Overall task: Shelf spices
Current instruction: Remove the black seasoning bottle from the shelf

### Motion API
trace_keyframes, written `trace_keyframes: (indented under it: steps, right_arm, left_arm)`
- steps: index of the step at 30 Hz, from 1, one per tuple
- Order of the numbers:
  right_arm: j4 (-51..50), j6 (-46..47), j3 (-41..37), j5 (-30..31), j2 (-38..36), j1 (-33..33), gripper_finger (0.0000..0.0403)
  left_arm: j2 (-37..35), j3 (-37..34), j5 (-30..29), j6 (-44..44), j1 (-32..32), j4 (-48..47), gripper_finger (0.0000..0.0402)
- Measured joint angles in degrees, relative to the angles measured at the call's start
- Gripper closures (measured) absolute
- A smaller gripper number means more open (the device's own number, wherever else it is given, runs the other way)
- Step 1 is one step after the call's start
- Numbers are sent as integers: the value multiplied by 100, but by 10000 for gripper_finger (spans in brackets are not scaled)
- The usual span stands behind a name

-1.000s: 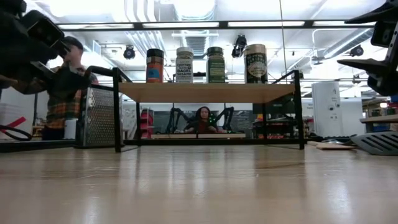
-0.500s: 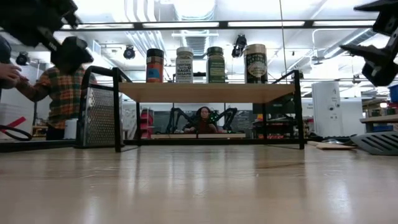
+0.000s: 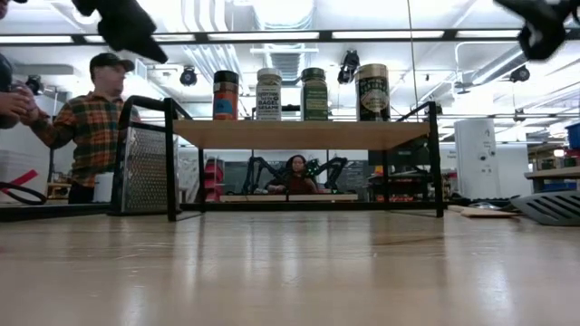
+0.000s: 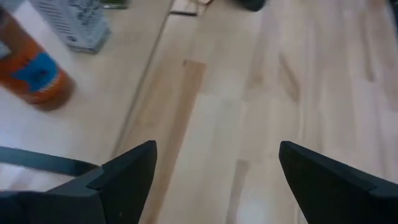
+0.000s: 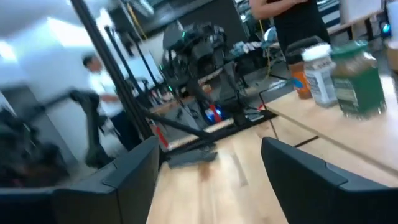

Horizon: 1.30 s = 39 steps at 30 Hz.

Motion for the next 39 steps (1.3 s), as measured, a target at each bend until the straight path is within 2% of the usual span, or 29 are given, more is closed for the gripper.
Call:
trace_keyframes:
  steps: [4, 6, 10, 12, 15, 18, 24, 28, 32, 39]
  right_arm:
    - [-1143, 90, 1138, 84, 1042, -2, 149]
    - [-1820, 126, 1715, 429, 1492, -2, 151]
    - [-2014, -340, 2734, 1441, 2293, -11, 158]
    - [-2017, -650, 3207, 1562, 2581, -72, 164]
    - [-2021, -1061, 3681, 1377, 2986, -280, 175]
    - [-2266, -1071, 3871, 1187, 3295, -612, 186]
    - [-2499, -272, 3632, -184, 3781, -1733, 197]
    - [-2373, -133, 3578, -650, 4223, -2198, 192]
    - [-1899, -286, 3578, -938, 4687, -2371, 187]
    - [-1288, -631, 3578, -1027, 5254, -2511, 182]
  left_arm:
    - [409, 656, -20, -3, 279, -595, 74]
    - [520, 871, -81, 6, 438, -849, 74]
    - [544, 1008, -163, 110, 809, -1199, 74]
    - [459, 975, -164, 179, 961, -1167, 74]
    - [308, 925, -123, 337, 1188, -1201, 74]
    - [177, 921, 66, 572, 1502, -1198, 74]
    - [120, 930, 800, 1224, 2347, -1069, 74]
    - [219, 927, 1301, 1618, 2957, -1029, 74]
    - [241, 927, 1550, 1978, 3361, -949, 74]
    - [352, 932, 1721, 2504, 3765, -762, 74]
